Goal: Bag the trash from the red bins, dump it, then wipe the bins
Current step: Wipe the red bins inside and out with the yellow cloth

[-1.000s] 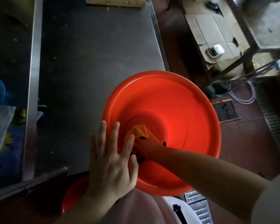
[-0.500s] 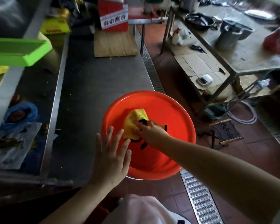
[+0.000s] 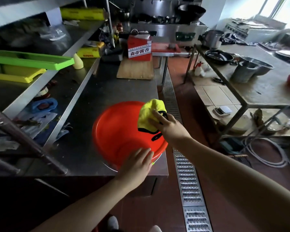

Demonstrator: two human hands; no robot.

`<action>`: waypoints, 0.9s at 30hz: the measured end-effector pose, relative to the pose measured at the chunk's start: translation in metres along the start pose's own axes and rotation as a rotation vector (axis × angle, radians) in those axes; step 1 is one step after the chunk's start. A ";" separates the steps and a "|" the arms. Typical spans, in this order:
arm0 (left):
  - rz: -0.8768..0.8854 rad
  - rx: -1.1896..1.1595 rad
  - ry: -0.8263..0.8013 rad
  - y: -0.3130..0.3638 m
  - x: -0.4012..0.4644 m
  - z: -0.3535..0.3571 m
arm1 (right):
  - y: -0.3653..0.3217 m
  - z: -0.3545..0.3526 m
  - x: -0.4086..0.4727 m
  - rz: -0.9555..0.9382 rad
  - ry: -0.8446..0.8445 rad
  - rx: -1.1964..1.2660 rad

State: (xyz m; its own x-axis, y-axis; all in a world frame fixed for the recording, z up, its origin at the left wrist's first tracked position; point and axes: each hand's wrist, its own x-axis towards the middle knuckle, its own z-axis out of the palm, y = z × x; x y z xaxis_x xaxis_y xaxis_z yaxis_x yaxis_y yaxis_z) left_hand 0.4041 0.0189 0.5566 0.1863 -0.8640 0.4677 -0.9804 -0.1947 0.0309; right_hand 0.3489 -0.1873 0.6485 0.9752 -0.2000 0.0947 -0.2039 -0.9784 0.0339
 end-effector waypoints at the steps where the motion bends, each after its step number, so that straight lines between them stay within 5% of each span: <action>1: -0.016 0.008 -0.021 0.002 0.003 0.005 | 0.003 -0.001 -0.010 0.012 0.007 -0.005; 10: -0.095 0.073 -0.039 -0.002 0.018 0.004 | 0.018 0.000 -0.097 0.161 0.068 0.164; 18: -0.276 -0.119 0.045 -0.051 0.105 -0.041 | -0.025 0.025 -0.113 0.140 0.177 0.187; 23: -0.561 -0.375 -0.076 -0.092 0.124 -0.033 | -0.053 0.054 -0.099 0.134 0.065 0.207; 27: -0.542 -0.266 -0.144 -0.112 0.102 -0.019 | -0.070 0.067 -0.087 0.155 0.035 0.195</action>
State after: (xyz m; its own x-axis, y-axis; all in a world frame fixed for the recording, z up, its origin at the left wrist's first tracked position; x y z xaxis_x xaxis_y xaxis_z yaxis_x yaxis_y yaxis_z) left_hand 0.5313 -0.0387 0.6179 0.6511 -0.7321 0.2001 -0.7225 -0.5171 0.4589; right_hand 0.2841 -0.1049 0.5715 0.9294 -0.3496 0.1184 -0.3268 -0.9285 -0.1764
